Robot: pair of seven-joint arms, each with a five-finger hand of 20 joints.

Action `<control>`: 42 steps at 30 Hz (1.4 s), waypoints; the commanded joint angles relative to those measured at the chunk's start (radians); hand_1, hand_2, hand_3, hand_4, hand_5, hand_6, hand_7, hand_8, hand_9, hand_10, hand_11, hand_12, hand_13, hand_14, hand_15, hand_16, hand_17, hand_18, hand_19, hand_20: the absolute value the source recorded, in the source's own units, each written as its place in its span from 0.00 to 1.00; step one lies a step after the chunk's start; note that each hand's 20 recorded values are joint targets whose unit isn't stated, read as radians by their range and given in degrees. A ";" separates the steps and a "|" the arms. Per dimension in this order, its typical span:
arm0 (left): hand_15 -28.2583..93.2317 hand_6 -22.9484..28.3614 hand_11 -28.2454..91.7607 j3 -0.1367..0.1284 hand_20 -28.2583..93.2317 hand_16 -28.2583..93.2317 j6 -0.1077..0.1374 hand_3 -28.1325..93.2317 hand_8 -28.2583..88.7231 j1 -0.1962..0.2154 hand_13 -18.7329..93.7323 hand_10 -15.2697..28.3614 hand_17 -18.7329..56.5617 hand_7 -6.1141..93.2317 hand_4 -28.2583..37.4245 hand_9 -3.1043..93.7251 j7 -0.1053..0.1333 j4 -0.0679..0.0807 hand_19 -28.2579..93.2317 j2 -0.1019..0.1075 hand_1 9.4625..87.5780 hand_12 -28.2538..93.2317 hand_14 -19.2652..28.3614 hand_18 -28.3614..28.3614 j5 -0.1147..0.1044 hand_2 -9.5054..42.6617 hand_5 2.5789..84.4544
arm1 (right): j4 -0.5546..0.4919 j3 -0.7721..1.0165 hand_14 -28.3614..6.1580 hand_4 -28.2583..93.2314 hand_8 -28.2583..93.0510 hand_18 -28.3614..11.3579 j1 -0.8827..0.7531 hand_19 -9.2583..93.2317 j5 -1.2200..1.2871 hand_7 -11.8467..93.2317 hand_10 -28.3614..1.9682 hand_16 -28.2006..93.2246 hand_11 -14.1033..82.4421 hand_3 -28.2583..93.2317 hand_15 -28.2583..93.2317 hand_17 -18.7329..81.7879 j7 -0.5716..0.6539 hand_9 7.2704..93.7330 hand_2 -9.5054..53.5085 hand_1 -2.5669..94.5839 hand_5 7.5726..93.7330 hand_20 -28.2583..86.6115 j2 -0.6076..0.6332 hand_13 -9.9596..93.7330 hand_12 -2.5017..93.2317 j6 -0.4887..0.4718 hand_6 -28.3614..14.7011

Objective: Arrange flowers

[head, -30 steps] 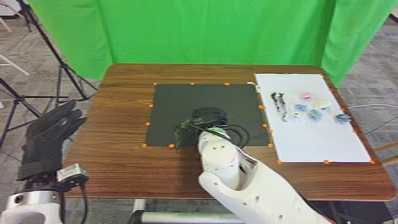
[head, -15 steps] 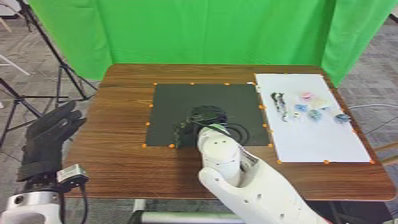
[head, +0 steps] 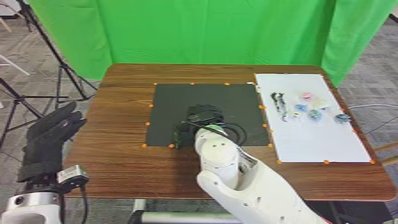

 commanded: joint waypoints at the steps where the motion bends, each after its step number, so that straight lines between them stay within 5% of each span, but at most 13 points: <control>1: 0.73 0.66 0.52 -0.001 0.28 0.10 0.005 0.91 0.16 0.020 0.34 0.82 0.10 0.20 0.14 0.36 0.003 -0.005 0.69 -0.008 0.21 0.30 0.97 0.87 0.001 0.30 0.44 | -0.001 -0.022 0.33 0.08 0.19 0.00 0.022 0.95 -0.049 0.26 0.08 0.47 0.65 0.76 0.88 0.55 0.007 0.76 0.28 0.23 0.79 0.14 0.014 0.82 0.31 0.008 0.27; 9: 0.73 0.65 0.52 0.003 0.28 0.10 0.009 0.91 0.16 0.030 0.35 0.81 0.10 0.20 0.14 0.36 0.015 -0.004 0.69 -0.016 0.21 0.30 0.97 0.87 -0.003 0.30 0.44 | -0.008 -0.019 0.32 0.08 0.19 0.00 0.021 0.95 -0.064 0.22 0.04 0.46 0.64 0.75 0.88 0.55 -0.014 0.74 0.28 0.23 0.75 0.12 0.019 0.82 0.30 0.021 0.19; 15: 0.73 0.65 0.52 0.012 0.28 0.10 0.048 0.91 0.16 0.059 0.35 0.81 0.10 0.21 0.14 0.36 0.083 -0.006 0.69 0.021 0.21 0.30 0.96 0.87 -0.051 0.30 0.44 | -0.023 -0.020 0.31 0.08 0.19 0.00 0.067 0.96 -0.025 0.20 0.00 0.46 0.65 0.75 0.88 0.55 -0.003 0.69 0.28 0.22 0.67 0.11 0.057 0.80 0.30 0.094 0.12; 22: 0.73 0.64 0.52 0.002 0.27 0.10 0.076 0.90 0.16 0.084 0.35 0.79 0.10 0.21 0.13 0.36 0.129 -0.016 0.69 0.044 0.21 0.30 0.95 0.86 -0.082 0.29 0.44 | -0.073 0.004 0.32 0.08 0.19 0.00 0.149 0.96 0.060 0.20 0.00 0.45 0.68 0.76 0.90 0.56 0.018 0.66 0.28 0.22 0.64 0.10 0.204 0.80 0.31 0.236 0.12; 29: 0.73 0.64 0.53 0.009 0.27 0.10 0.073 0.90 0.15 0.078 0.35 0.79 0.10 0.22 0.11 0.36 0.120 -0.016 0.69 0.038 0.20 0.29 0.94 0.86 -0.077 0.29 0.44 | -0.019 0.058 0.32 0.09 0.19 0.00 0.208 0.97 0.177 0.22 0.02 0.44 0.65 0.79 0.87 0.57 0.038 0.62 0.27 0.25 0.62 0.09 0.341 0.76 0.28 0.331 0.22; 42: 0.73 0.64 0.54 0.021 0.27 0.10 0.058 0.91 0.15 0.057 0.35 0.78 0.11 0.22 0.11 0.36 0.089 -0.019 0.69 0.022 0.20 0.29 0.94 0.86 -0.053 0.28 0.43 | 0.115 0.143 0.29 0.08 0.19 0.00 0.233 0.97 0.323 0.24 0.02 0.40 0.59 0.82 0.86 0.57 0.121 0.57 0.25 0.26 0.58 0.07 0.381 0.71 0.25 0.257 0.25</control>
